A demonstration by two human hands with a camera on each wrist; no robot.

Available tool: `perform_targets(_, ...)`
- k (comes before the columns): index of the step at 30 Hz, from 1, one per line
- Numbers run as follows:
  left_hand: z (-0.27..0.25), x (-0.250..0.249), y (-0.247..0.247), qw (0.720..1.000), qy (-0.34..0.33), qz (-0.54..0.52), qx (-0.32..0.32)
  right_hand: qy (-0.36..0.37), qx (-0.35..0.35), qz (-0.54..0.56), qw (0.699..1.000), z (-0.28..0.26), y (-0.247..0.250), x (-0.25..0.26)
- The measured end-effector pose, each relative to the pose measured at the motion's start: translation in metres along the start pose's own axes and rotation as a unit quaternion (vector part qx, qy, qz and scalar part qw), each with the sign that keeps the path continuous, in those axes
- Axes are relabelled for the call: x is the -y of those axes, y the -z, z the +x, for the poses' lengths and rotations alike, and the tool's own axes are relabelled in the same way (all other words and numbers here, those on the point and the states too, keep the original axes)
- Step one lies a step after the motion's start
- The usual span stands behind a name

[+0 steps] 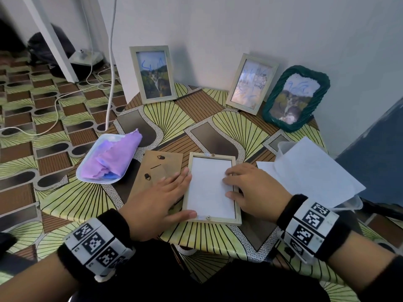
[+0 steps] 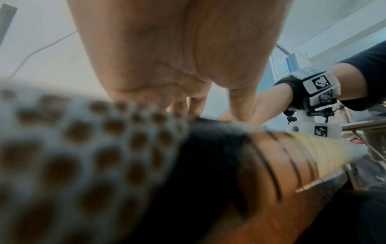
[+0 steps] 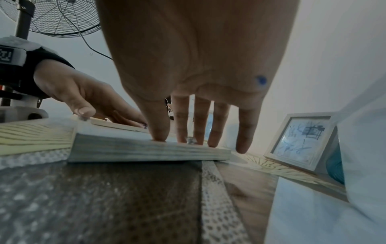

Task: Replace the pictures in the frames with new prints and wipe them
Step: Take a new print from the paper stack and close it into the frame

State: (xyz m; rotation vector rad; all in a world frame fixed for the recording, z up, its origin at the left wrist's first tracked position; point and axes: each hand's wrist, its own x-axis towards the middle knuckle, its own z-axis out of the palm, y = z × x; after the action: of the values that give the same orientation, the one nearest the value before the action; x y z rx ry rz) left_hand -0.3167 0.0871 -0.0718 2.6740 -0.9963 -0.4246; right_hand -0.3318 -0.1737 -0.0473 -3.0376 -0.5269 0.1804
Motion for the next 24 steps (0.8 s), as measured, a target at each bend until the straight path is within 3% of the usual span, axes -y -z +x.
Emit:
perform_targets(4, -0.004, 0.005, 0.009, 0.999, -0.002, -0.036, -0.021, 0.021, -0.002, -0.013, 1.000, 0.001, -0.002, -0.002)
perform_targets(7, -0.009, 0.016, 0.020, 0.998, -0.001, 0.035, -0.042, 0.027, -0.007, -0.012, 1.000, -0.001, -0.004, -0.003)
perform_targets(12, -0.023, 0.035, 0.021, 0.988, 0.010, 0.138, 0.074, 0.029, -0.007, -0.016, 0.999, -0.003, -0.006, -0.001)
perform_targets(16, -0.042, 0.043, 0.018, 0.982, -0.018, 0.158, 0.105, 0.024, -0.003, -0.013, 1.000, -0.005, -0.007, -0.001)
perform_targets(20, -0.060, 0.048, 0.018, 0.976, -0.083, 0.179, 0.087, 0.023, 0.005, -0.015, 1.000, -0.005, -0.010, 0.000)
perform_targets(24, -0.077, 0.044, 0.016, 0.988, -0.105, 0.106, 0.042, 0.016, 0.011, 0.004, 1.000, -0.007, -0.012, 0.001)
